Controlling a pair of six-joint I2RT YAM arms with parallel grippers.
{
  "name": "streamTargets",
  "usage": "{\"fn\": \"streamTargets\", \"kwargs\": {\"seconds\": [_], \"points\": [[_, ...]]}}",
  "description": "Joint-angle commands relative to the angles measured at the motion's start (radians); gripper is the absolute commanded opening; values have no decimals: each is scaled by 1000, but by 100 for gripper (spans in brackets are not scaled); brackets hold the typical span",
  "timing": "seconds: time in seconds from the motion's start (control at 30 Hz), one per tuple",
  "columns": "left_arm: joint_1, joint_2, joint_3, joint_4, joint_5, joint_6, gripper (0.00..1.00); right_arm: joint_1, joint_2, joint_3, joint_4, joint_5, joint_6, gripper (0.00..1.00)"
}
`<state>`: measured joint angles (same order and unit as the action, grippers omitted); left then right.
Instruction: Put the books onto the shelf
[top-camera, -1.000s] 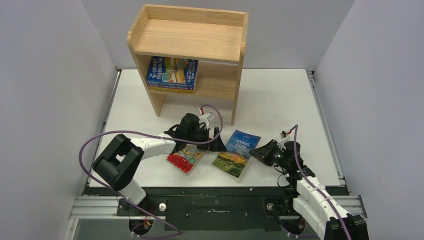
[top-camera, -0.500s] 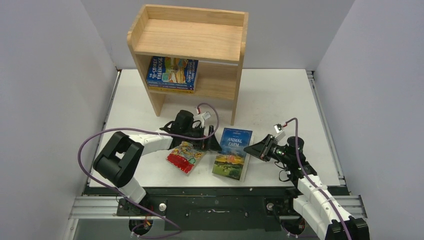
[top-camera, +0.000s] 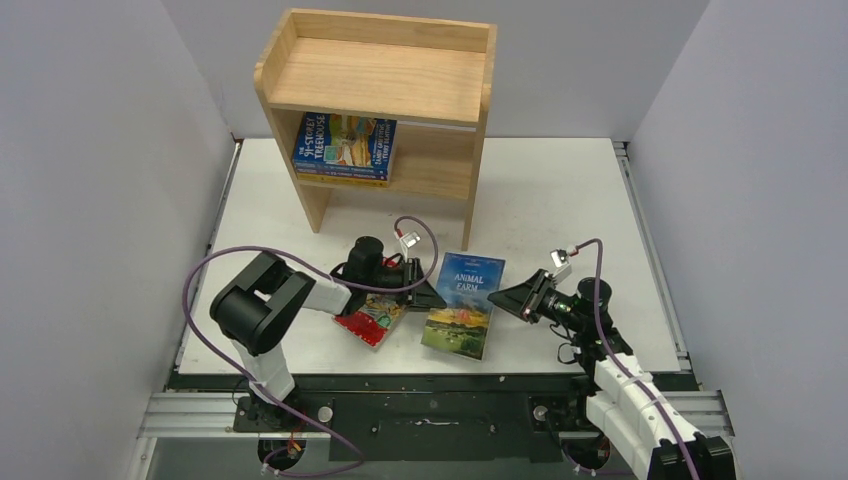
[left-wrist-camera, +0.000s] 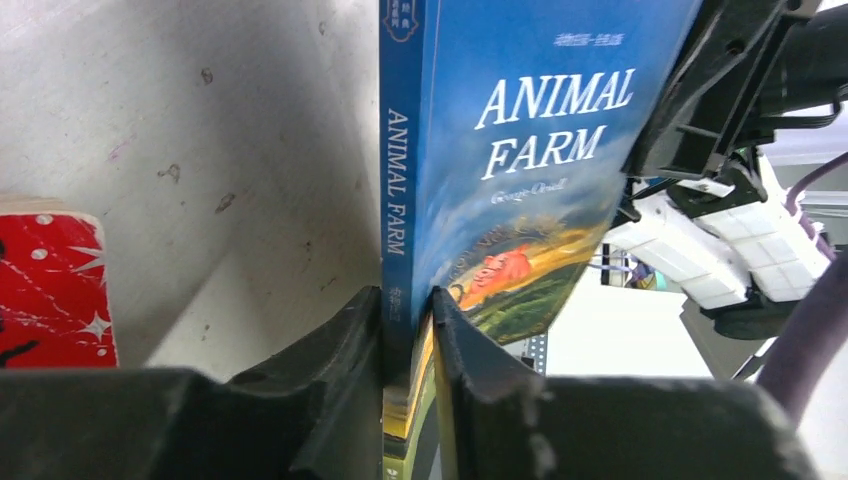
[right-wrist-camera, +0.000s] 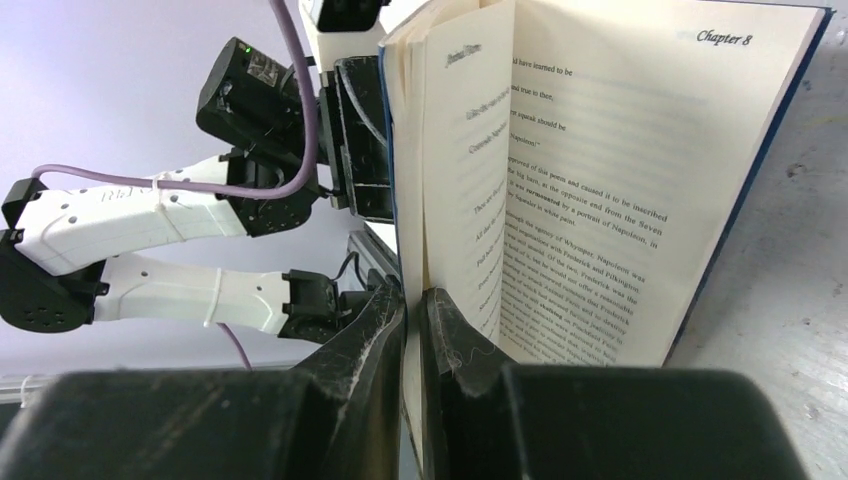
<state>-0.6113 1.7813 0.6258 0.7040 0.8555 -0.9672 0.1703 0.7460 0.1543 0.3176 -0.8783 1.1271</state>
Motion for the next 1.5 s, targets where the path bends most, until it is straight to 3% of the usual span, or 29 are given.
{"fn": "streamTargets", "kwargs": {"seconds": [0.0,0.03,0.07,0.1,0.13,0.17,0.23,0.4,0.47,0.57,0.7,0.8,1.0,1.1,1.33,1.47], "points": [[-7,-33,2,198,29,-85,14,-1,-33,18,-30,3,-42,5],[-7,-46,-1,187,24,-82,8,-1,-37,30,-77,19,-65,5],[-7,-70,-1,168,17,-77,1,-2,-41,46,-134,33,-94,13],[-7,-92,-1,141,9,-68,0,-3,-38,64,-185,46,-126,41],[-7,-117,-3,118,3,-60,0,-4,-38,77,-219,53,-142,78],[-7,-144,-2,85,-12,-49,0,-9,-35,85,-241,58,-152,99],[-7,-208,8,-24,-36,-12,0,-19,-36,117,-291,82,-180,90],[-6,-394,82,-412,-130,176,0,-41,-36,293,-590,239,-355,90],[-2,-457,119,-536,-148,231,0,-42,-14,394,-761,407,-435,90],[2,-539,213,-747,-159,316,0,-45,32,521,-985,801,-484,90],[3,-669,405,-1002,-163,418,0,-53,5,515,-977,874,-431,90],[12,-741,580,-1085,-218,452,0,-53,-17,482,-931,850,-384,90],[94,-674,937,-1116,-361,377,0,-52,22,519,-894,833,-403,90],[141,-612,1054,-1034,-530,266,0,-53,31,538,-879,833,-421,90],[177,-559,1023,-699,-1015,20,0,-52,36,526,-861,812,-399,90],[177,-542,955,-545,-1208,-72,0,-53,37,500,-845,788,-383,90]]}}
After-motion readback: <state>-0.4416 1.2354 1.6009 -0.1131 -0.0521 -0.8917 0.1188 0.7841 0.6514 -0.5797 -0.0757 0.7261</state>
